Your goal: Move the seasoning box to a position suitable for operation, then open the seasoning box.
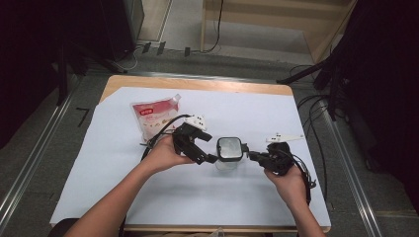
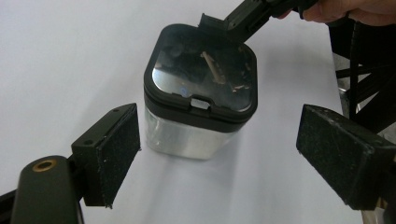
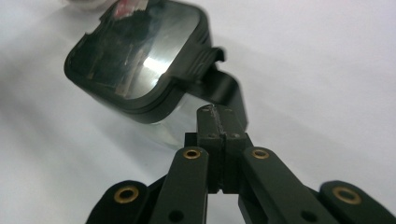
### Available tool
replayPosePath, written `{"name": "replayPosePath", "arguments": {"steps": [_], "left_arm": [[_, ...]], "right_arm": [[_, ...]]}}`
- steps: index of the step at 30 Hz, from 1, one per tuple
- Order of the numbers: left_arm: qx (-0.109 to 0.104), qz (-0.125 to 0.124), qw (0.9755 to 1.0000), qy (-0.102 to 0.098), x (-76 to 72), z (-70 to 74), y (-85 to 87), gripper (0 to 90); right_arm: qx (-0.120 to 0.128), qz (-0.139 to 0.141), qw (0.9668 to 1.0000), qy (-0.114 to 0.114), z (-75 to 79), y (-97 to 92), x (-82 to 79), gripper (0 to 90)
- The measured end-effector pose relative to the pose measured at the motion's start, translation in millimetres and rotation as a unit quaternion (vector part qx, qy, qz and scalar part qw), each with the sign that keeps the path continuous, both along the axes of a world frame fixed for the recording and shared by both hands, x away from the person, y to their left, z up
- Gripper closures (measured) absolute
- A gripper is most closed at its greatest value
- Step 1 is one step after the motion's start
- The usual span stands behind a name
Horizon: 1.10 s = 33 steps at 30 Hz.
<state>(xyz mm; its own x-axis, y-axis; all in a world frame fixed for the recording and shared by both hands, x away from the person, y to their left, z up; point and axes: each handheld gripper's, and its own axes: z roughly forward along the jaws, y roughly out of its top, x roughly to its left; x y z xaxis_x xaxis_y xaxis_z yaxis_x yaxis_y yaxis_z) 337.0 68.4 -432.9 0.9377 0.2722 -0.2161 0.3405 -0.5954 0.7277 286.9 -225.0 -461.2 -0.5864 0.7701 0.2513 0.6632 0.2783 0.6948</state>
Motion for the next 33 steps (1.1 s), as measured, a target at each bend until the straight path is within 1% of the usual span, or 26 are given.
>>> {"name": "replayPosePath", "arguments": {"steps": [4, 5, 6, 7, 8, 9, 10, 11, 12, 13, 14, 15, 17, 18, 20, 21, 22, 23, 24, 25, 27, 29, 30, 33], "left_arm": [[-0.005, -0.002, 1.0, 0.002, 3.1, -0.3, -3.2, 14.2], [-0.002, -0.004, 1.0, -0.002, 3.6, -0.5, -4.6, 14.1], [0.005, -0.012, 0.9999, -0.009, 3.8, -1.4, -7.4, 13.8], [0.005, -0.012, 0.9999, -0.009, 3.8, -1.4, -7.4, 13.3], [0.012, -0.008, 0.9998, -0.015, 3.4, -2.1, -9.1, 11.0], [0.017, -0.005, 0.9996, -0.022, 3.0, -3.2, -10.8, 11.0], [0.023, -0.001, 0.9993, -0.031, 3.0, -4.1, -12.1, 9.6], [0.027, 0.001, 0.999, -0.036, 2.9, -5.1, -13.1, 8.3], [0.024, -0.003, 0.9993, -0.028, 3.8, -7.8, -15.5, 8.4], [0.024, -0.003, 0.9993, -0.028, 3.8, -7.8, -15.5, 8.4], [0.027, -0.011, 0.9993, -0.024, 3.7, -10.7, -18.6, 8.4], [0.027, -0.011, 0.9993, -0.024, 3.7, -10.7, -18.6, 8.4], [0.039, -0.013, 0.9989, -0.024, 3.0, -13.5, -21.8, 8.4], [0.042, -0.015, 0.9987, -0.026, 3.3, -15.6, -23.1, 8.5], [0.051, -0.011, 0.9983, -0.028, 3.7, -20.0, -25.6, 8.5], [0.053, -0.013, 0.9982, -0.025, 4.3, -23.2, -27.8, 8.5], [0.048, -0.017, 0.9985, -0.023, 4.6, -24.8, -29.0, 8.6], [0.048, -0.017, 0.9985, -0.023, 4.6, -24.8, -29.0, 8.7], [0.053, -0.019, 0.9981, -0.027, 4.5, -24.8, -29.8, 8.8], [0.048, -0.021, 0.9983, -0.027, 4.6, -25.8, -31.0, 8.8], [0.046, -0.019, 0.9984, -0.026, 6.4, -28.4, -34.8, 9.4], [0.043, -0.018, 0.9986, -0.023, 6.8, -30.2, -36.5, 9.7], [0.045, -0.017, 0.9984, -0.029, 7.2, -32.4, -39.2, 11.9], [0.041, -0.016, 0.9987, -0.027, 9.0, -33.8, -40.7, 12.6]], "right_arm": [[-0.003, -0.009, 1.0, -0.004, 1.6, -4.2, 5.4, 90.0], [-0.005, -0.01, 0.9999, -0.007, 1.1, -5.3, 8.2, 90.0], [-0.009, -0.015, 0.9998, -0.003, -0.1, -6.9, 14.4, 90.0], [-0.009, -0.015, 0.9998, -0.003, -0.1, -6.9, 14.4, 90.0], [-0.01, -0.013, 0.9999, 0.001, -2.1, -7.7, 21.5, 90.0], [-0.01, -0.013, 0.9999, 0.001, -2.1, -7.7, 21.5, 90.0], [-0.008, -0.014, 0.9999, 0.004, -2.6, -7.3, 24.2, 90.0], [-0.008, -0.012, 0.9999, 0.004, -3.9, -4.8, 28.3, 90.0], [-0.006, -0.01, 0.9999, 0.005, -4.8, -3.0, 29.3, 90.0], [-0.006, -0.01, 0.9999, 0.005, -4.8, -3.0, 29.3, 90.0], [-0.009, -0.007, 0.9999, 0.007, -6.7, 0.7, 29.8, 90.0], [-0.009, -0.007, 0.9999, 0.007, -6.7, 0.7, 29.8, 90.0], [-0.014, -0.006, 0.9999, 0.002, -7.6, 3.2, 29.5, 90.0], [-0.011, -0.009, 0.9999, 0.007, -6.8, 3.3, 28.9, 90.0], [-0.008, -0.008, 0.9999, 0.005, -6.6, 2.7, 29.0, 90.0], [-0.008, -0.009, 0.9999, 0.005, -6.6, 2.8, 28.8, 90.0], [-0.008, -0.009, 0.9999, 0.006, -6.6, 2.8, 28.8, 90.0], [-0.008, -0.01, 0.9999, 0.006, -6.8, 2.9, 28.8, 90.0], [-0.009, -0.009, 0.9999, 0.005, -7.3, 3.0, 28.9, 90.0], [-0.009, -0.009, 0.9999, 0.005, -7.3, 3.0, 28.9, 90.0], [-0.012, -0.011, 0.9998, 0.012, -8.9, 3.3, 28.6, 90.0], [-0.013, -0.011, 0.9998, 0.011, -9.5, 3.2, 28.8, 90.0], [-0.015, -0.01, 0.9998, 0.012, -10.5, 3.2, 29.0, 90.0], [-0.014, -0.01, 0.9998, 0.013, -11.1, 2.9, 29.5, 90.0]]}}
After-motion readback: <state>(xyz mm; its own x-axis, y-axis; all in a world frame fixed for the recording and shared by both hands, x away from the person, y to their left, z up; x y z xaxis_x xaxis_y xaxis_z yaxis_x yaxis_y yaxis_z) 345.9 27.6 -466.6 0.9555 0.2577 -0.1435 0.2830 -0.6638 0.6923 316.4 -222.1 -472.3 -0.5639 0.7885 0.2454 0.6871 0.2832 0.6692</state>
